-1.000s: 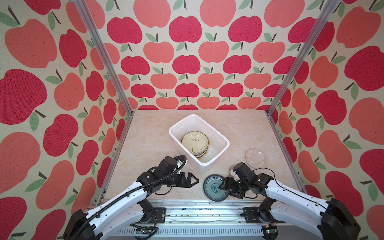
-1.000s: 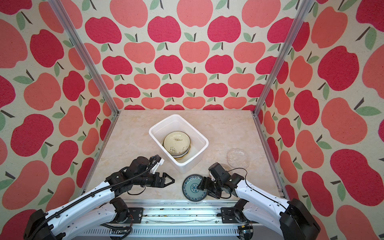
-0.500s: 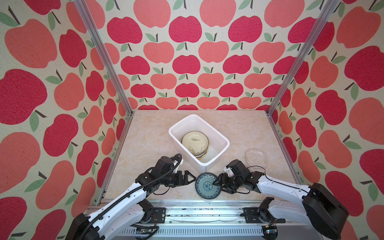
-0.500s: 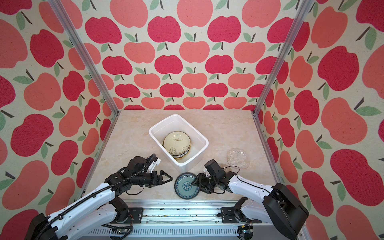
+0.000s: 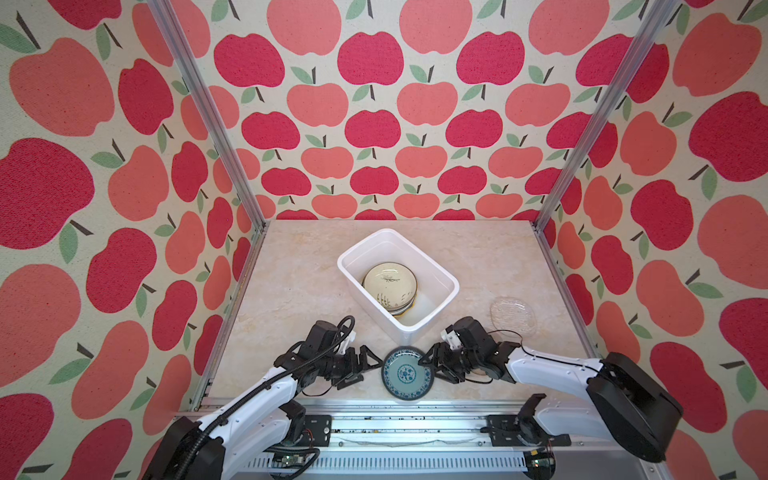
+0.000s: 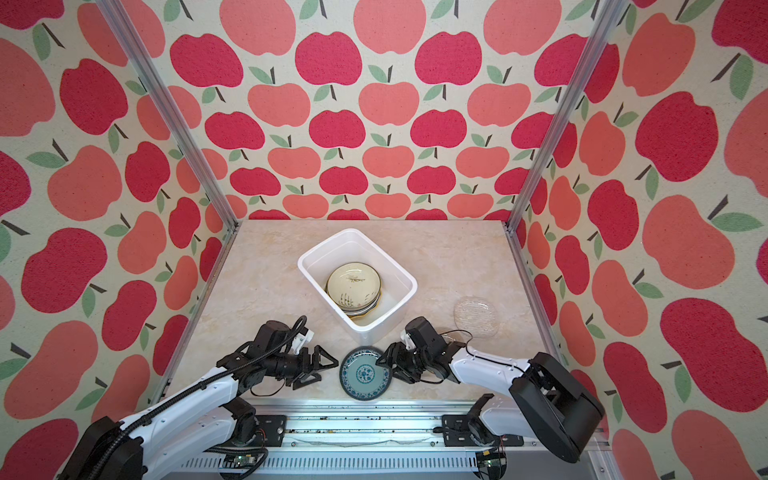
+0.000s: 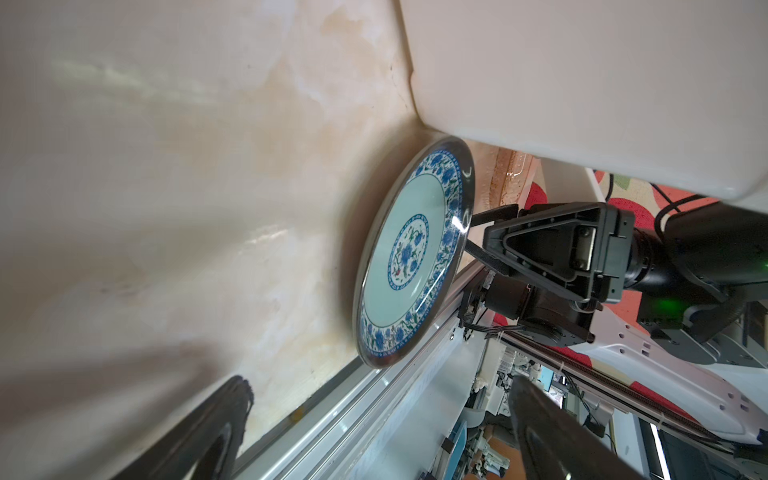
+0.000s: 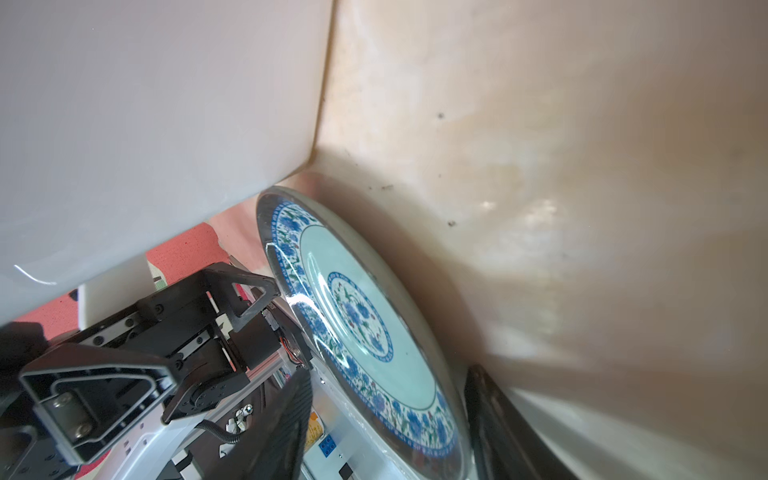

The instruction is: Place the plates into the plastic bin on the countertop

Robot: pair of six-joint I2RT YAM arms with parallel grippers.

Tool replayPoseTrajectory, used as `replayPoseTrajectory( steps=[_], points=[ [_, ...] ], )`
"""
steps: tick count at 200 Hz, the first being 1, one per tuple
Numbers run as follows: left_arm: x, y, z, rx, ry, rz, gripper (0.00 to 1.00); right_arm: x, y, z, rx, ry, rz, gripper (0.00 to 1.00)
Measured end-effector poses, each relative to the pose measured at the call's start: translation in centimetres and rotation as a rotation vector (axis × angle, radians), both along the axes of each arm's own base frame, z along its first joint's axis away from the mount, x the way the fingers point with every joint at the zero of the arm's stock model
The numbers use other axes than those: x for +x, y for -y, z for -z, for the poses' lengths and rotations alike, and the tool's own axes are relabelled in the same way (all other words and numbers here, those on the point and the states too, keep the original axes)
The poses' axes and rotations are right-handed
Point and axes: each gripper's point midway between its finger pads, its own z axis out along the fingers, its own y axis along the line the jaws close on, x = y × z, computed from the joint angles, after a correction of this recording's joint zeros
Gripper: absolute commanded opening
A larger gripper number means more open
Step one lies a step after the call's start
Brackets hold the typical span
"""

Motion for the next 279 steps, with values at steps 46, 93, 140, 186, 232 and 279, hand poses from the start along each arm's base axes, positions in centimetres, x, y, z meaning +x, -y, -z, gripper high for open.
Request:
replayPoseTrajectory(
  steps=[46,93,140,186,232,279],
  points=[
    [0.5,2.0,0.3,-0.073,-0.006,0.069,1.00,-0.1,-1.1,0.0,0.029,-0.007,-0.019,0.59],
    [1.4,3.6,0.6,-0.138,-0.005,0.120,0.86,0.2,-1.9,0.1,0.038,-0.018,-0.031,0.54],
    [2.1,3.7,0.8,-0.137,-0.013,0.114,0.83,0.4,-3.1,0.1,0.074,-0.021,-0.059,0.46],
    [2.3,3.3,0.8,-0.129,-0.007,0.103,0.82,0.4,-3.9,-0.6,0.118,-0.003,-0.078,0.35],
    [2.4,3.2,0.8,-0.126,-0.003,0.099,0.81,0.1,-4.2,-0.8,0.123,-0.005,-0.093,0.28],
    [2.7,3.0,0.9,-0.124,-0.005,0.087,0.80,-0.8,-4.6,0.1,0.104,-0.046,-0.120,0.11]
  ],
)
